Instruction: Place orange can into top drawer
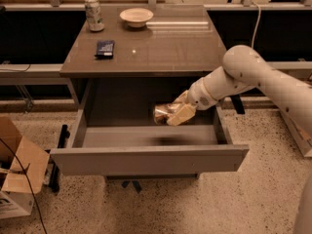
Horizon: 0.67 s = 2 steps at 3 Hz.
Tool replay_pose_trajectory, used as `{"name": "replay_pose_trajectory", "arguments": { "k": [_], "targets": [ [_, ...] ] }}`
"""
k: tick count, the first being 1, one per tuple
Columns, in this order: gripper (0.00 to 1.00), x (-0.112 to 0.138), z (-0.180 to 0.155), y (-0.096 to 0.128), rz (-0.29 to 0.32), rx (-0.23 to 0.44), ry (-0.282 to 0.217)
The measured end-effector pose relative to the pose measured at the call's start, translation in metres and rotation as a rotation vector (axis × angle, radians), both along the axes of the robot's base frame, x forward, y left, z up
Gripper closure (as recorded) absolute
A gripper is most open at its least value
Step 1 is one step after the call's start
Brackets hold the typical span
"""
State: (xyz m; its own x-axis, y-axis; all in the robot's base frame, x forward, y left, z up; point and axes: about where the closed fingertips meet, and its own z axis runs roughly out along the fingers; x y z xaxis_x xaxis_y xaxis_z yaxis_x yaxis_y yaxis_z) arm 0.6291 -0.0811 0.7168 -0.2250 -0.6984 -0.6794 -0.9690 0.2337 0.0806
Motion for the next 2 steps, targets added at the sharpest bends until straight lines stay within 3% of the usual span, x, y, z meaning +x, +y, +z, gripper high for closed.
{"name": "replay_pose_trajectory", "arguments": {
  "k": [2],
  "targets": [
    [0.37,0.008,-0.049,0.012,-0.001,0.054,0.027]
  ]
}}
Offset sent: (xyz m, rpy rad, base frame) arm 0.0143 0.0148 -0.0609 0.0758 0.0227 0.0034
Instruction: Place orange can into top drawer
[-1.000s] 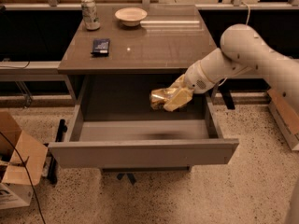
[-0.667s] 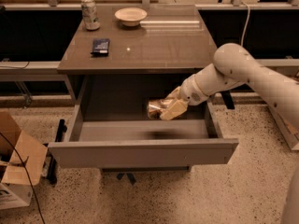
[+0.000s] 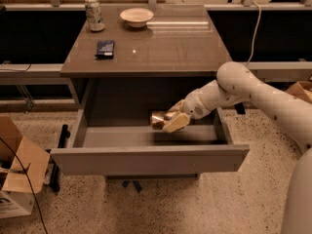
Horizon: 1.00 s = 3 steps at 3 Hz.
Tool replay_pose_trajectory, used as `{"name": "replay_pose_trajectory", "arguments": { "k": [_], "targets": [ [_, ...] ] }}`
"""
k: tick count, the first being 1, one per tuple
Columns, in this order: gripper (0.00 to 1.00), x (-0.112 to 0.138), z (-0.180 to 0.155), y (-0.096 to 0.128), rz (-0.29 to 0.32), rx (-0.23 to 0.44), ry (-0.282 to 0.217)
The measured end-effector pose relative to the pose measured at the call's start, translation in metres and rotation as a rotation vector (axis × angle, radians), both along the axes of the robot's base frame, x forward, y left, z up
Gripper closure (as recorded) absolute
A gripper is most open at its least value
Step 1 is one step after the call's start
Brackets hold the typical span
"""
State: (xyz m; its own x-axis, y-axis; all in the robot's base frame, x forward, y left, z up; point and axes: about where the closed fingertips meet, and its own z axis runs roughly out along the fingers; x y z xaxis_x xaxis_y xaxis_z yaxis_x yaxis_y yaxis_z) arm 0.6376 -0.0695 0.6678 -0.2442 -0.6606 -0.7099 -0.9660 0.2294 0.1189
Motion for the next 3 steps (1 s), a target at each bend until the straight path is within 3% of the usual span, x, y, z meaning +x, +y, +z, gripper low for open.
{"name": "replay_pose_trajectory", "arguments": {
  "k": [1,2,3],
  "targets": [
    [0.15,-0.0007,-0.0008,0.0017,0.003,0.0,0.003],
    [0.0,-0.0013,-0.0023,0.0039,0.007,0.001,0.006],
    [0.0,-0.0013,-0.0024,0.004,0.007,0.001,0.006]
  ]
}}
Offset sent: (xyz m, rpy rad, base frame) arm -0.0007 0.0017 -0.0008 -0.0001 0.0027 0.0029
